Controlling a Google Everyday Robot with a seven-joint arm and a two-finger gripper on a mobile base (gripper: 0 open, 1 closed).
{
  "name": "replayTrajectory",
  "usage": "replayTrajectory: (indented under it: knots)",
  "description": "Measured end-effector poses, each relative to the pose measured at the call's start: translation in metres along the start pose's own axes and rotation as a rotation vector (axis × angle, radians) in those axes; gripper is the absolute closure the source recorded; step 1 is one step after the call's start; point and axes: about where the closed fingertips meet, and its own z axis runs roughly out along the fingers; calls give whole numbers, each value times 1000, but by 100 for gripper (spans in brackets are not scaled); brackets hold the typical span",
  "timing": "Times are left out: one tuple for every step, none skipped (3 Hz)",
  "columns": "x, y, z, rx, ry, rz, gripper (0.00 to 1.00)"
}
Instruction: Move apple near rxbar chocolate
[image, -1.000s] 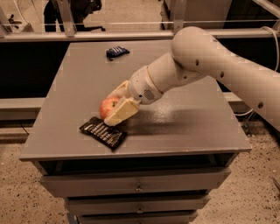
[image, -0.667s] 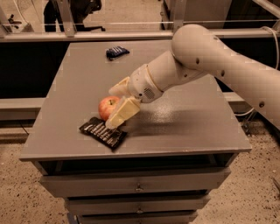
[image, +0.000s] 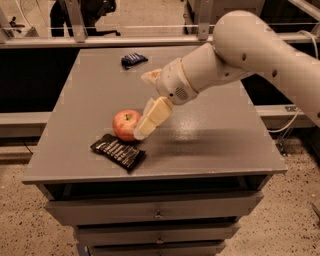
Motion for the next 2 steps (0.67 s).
replayTrajectory:
  knots:
    - [-24, -31, -75, 150, -66, -21, 0]
    - [-46, -54, -154, 338, -128, -36, 0]
